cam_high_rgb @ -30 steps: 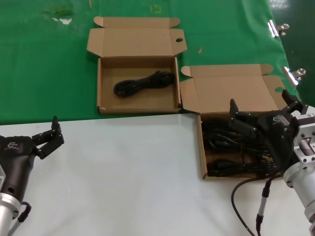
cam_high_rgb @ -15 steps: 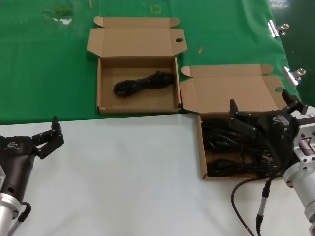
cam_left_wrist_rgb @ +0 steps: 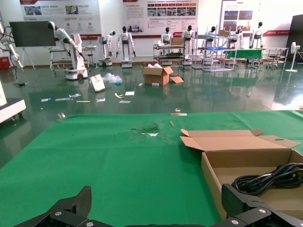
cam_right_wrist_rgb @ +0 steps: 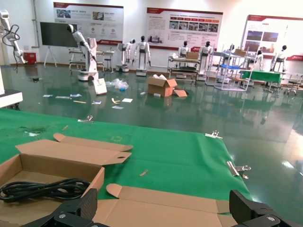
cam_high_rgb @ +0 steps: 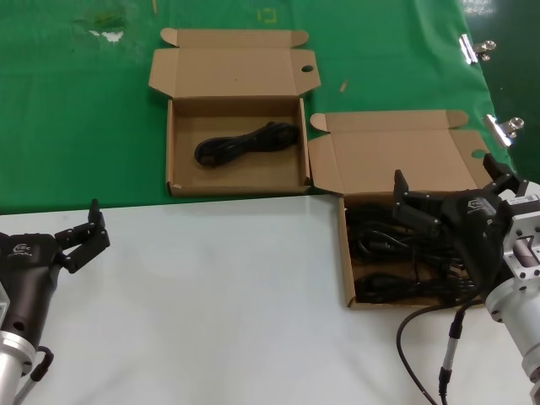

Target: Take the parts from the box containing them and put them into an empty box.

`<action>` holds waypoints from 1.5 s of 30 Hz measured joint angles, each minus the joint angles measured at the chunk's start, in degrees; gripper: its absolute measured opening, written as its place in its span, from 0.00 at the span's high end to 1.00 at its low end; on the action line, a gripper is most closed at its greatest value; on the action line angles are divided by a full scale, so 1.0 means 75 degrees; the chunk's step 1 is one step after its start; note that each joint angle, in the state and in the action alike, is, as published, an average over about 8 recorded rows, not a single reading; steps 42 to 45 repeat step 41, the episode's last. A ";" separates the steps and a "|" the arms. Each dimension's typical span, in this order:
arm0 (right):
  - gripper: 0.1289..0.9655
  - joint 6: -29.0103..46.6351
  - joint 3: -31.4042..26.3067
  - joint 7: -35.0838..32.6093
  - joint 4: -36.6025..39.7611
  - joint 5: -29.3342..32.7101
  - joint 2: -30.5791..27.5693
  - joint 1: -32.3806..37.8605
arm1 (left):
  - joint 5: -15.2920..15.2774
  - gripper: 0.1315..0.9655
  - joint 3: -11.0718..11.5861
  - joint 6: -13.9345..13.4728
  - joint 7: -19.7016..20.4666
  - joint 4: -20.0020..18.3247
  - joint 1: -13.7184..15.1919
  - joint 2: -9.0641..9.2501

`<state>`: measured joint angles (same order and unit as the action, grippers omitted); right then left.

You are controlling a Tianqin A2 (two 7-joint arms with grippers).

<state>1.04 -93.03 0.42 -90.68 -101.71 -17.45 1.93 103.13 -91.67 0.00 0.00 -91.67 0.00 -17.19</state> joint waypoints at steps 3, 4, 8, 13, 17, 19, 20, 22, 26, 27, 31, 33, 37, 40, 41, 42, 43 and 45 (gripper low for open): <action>0.00 0.0000 0.0000 0.0000 0.0000 0.0000 0.0000 0.0000 | 0.0000 0.00 0.0000 0.0000 0.0000 0.0000 0.0000 0.0000; 0.00 0.0000 0.0000 0.0000 0.0000 0.0000 0.0000 0.0000 | 0.0001 0.00 0.0000 0.0000 0.0000 0.0000 0.0000 0.0000; 0.00 0.0000 0.0000 0.0000 0.0000 0.0000 0.0000 0.0000 | 0.0001 0.00 0.0000 0.0000 0.0000 0.0000 0.0000 0.0000; 0.00 0.0000 0.0000 0.0000 0.0000 0.0000 0.0000 0.0000 | 0.0001 0.00 0.0000 0.0000 0.0000 0.0000 0.0000 0.0000; 0.00 0.0000 0.0000 0.0000 0.0000 0.0000 0.0000 0.0000 | 0.0000 0.00 0.0000 0.0000 0.0000 0.0000 0.0000 0.0000; 0.00 0.0000 0.0000 0.0000 0.0000 0.0000 0.0000 0.0000 | 0.0000 0.00 0.0000 0.0000 0.0000 0.0000 0.0000 0.0000; 0.00 0.0000 0.0000 0.0000 0.0000 0.0000 0.0000 0.0000 | 0.0000 0.00 0.0000 0.0000 0.0000 0.0000 0.0000 0.0000; 0.00 0.0000 0.0000 0.0000 0.0000 0.0000 0.0000 0.0000 | 0.0000 0.00 0.0000 0.0000 0.0000 0.0000 0.0000 0.0000; 0.00 0.0000 0.0000 0.0000 0.0000 0.0000 0.0000 0.0000 | 0.0001 0.00 0.0000 0.0000 0.0000 0.0000 0.0000 0.0000; 0.00 0.0000 0.0000 0.0000 0.0000 0.0000 0.0000 0.0000 | 0.0001 0.00 0.0000 0.0000 0.0000 0.0000 0.0000 0.0000; 0.00 0.0000 0.0000 0.0000 0.0000 0.0000 0.0000 0.0000 | 0.0001 0.00 0.0000 0.0000 0.0000 0.0000 0.0000 0.0000; 0.00 0.0000 0.0000 0.0000 0.0000 0.0000 0.0000 0.0000 | 0.0001 0.00 0.0000 0.0000 0.0000 0.0000 0.0000 0.0000; 0.00 0.0000 0.0000 0.0000 0.0000 0.0000 0.0000 0.0000 | 0.0000 0.00 0.0000 0.0000 0.0000 0.0000 0.0000 0.0000; 0.00 0.0000 0.0000 0.0000 0.0000 0.0000 0.0000 0.0000 | 0.0000 0.00 0.0000 0.0000 0.0000 0.0000 0.0000 0.0000; 0.00 0.0000 0.0000 0.0000 0.0000 0.0000 0.0000 0.0000 | 0.0000 0.00 0.0000 0.0000 0.0000 0.0000 0.0000 0.0000; 0.00 0.0000 0.0000 0.0000 0.0000 0.0000 0.0000 0.0000 | 0.0000 0.00 0.0000 0.0000 0.0000 0.0000 0.0000 0.0000; 0.00 0.0000 0.0000 0.0000 0.0000 0.0000 0.0000 0.0000 | 0.0000 0.00 0.0000 0.0000 0.0000 0.0000 0.0000 0.0000; 0.00 0.0000 0.0000 0.0000 0.0000 0.0000 0.0000 0.0000 | 0.0000 0.00 0.0000 0.0000 0.0000 0.0000 0.0000 0.0000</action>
